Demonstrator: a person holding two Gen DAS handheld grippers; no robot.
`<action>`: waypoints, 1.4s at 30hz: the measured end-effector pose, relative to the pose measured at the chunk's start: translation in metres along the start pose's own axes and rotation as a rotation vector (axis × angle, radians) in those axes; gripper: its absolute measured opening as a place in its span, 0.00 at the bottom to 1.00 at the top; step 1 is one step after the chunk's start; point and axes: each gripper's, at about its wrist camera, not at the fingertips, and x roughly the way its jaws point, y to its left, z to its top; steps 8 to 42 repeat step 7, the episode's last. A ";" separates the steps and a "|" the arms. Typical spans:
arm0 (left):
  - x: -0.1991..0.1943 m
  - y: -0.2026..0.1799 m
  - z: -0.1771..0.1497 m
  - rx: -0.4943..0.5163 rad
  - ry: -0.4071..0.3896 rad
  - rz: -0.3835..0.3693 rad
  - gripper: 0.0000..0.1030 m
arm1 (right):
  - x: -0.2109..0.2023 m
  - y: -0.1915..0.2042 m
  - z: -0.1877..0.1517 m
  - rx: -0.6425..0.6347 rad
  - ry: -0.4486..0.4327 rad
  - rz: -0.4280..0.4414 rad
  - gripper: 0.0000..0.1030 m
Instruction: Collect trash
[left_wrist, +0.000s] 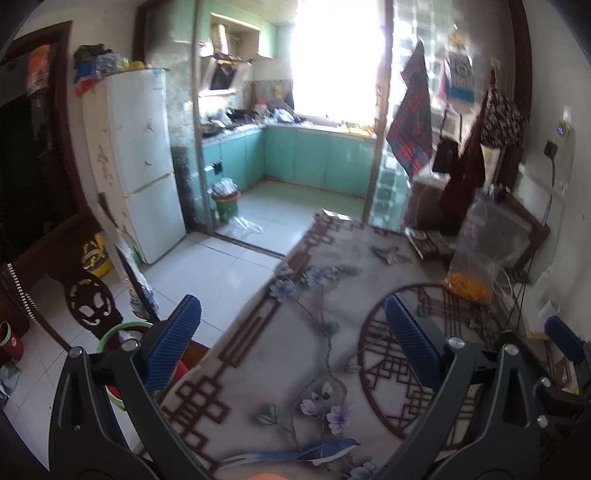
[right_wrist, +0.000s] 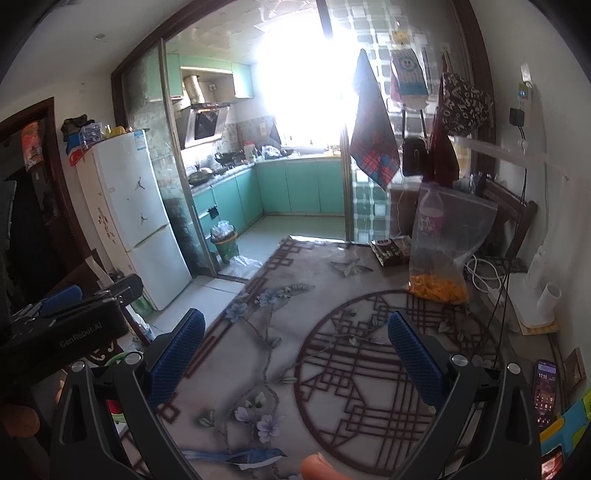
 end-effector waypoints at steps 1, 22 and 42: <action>0.016 -0.005 -0.006 0.014 0.040 -0.013 0.95 | 0.007 -0.009 -0.004 0.016 0.016 -0.010 0.93; 0.128 -0.029 -0.062 0.086 0.232 -0.063 0.95 | 0.092 -0.087 -0.074 0.090 0.208 -0.162 0.93; 0.128 -0.029 -0.062 0.086 0.232 -0.063 0.95 | 0.092 -0.087 -0.074 0.090 0.208 -0.162 0.93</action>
